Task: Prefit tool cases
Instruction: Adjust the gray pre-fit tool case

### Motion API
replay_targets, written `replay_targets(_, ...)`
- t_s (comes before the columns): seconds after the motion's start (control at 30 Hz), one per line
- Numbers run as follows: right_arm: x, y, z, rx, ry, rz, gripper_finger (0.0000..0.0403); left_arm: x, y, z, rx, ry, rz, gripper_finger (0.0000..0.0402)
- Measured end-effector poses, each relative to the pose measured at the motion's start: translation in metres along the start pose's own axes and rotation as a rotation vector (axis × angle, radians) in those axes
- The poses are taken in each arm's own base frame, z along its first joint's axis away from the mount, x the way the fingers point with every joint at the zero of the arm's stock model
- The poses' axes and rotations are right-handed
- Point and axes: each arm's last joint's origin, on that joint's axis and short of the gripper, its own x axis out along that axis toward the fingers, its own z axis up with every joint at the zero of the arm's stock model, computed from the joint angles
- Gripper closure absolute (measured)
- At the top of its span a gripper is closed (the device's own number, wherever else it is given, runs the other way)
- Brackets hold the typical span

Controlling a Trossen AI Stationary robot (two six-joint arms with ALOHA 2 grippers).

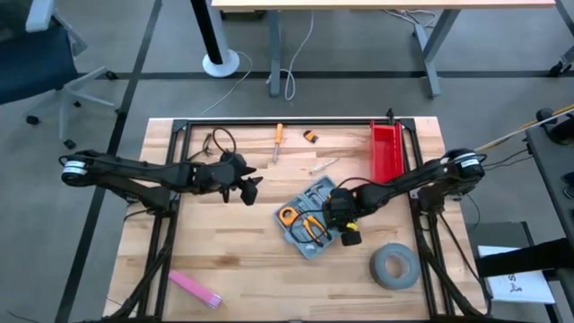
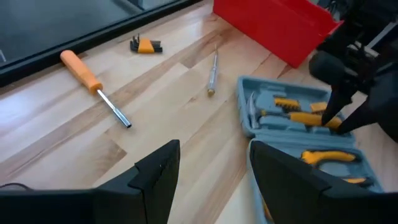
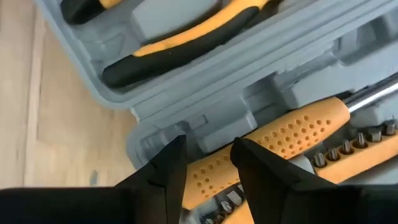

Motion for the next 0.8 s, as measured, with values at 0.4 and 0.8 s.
replay_targets(0.4, 0.000, 0.007, 0.043, -0.011, -0.064, 0.014, 0.0298, -0.020, 0.009, 0.000, 0.021, 0.057, -0.010, 0.0198)
replay_targets(0.8, 0.008, 0.004, 0.081, -0.008, -0.128, 0.009, 0.0303, -0.045, 0.016, 0.005, -0.004, 0.064, -0.087, 0.0198)
